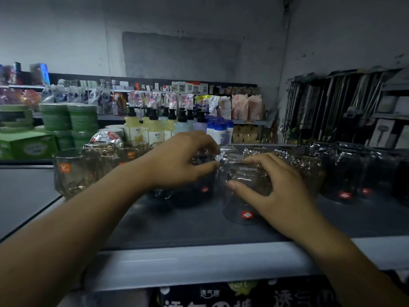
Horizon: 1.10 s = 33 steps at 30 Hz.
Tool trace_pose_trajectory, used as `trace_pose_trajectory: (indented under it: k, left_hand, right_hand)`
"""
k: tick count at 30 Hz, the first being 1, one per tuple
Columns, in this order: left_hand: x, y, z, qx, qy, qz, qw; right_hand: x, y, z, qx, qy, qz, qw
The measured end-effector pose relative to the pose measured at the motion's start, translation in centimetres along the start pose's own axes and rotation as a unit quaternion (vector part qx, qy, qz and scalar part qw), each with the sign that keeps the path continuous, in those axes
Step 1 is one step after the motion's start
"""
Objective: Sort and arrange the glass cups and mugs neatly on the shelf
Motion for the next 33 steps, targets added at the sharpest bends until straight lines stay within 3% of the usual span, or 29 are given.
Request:
trace_pose_trajectory:
  k: [7,12,15,18,21,26,30,33]
  left_hand:
    - [-1.0,1.0,-2.4,0.017,0.031,0.009,0.999]
    - [-1.5,-0.5,0.0,0.007,-0.036,0.008,0.999]
    - [-1.7,-1.9,3.5,0.029,-0.107,0.021,0.994]
    - [-1.4,-2.4,8.6,0.104,-0.201,0.097,0.969]
    - [-0.4,-1.8,12.0,0.13,-0.234,0.172,0.948]
    - [1.3,0.4,14.3,0.089,-0.239,0.286,0.924]
    - [3.0,1.9,14.7,0.088,-0.22,0.366,0.9]
    - [3.8,2.5,15.0,0.064,-0.194,0.374,0.905]
  right_hand:
    - [-0.5,0.4,-1.8,0.026,0.079,0.015,0.996]
    - [-0.4,0.3,-1.5,-0.004,0.074,0.023,0.997]
    - [1.0,-0.2,0.4,-0.033,0.026,0.035,0.998]
    - [4.2,1.1,2.6,-0.046,-0.011,0.096,0.994]
    - [8.2,4.6,4.0,-0.077,-0.013,0.197,0.977]
    - [13.8,10.5,3.9,-0.15,0.012,0.318,0.936]
    - [15.8,12.9,3.8,-0.209,0.038,0.358,0.909]
    - [16.1,13.8,3.9,-0.218,0.054,0.368,0.902]
Point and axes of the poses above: each hand's wrist, its own x-axis towards the middle knuckle, its own y-axis out of the palm, z = x × y, the point moved 8 cm from there along x, towards the middle knuckle, and after that the axes turned 7 degrees about x, right-handed, at the moved point
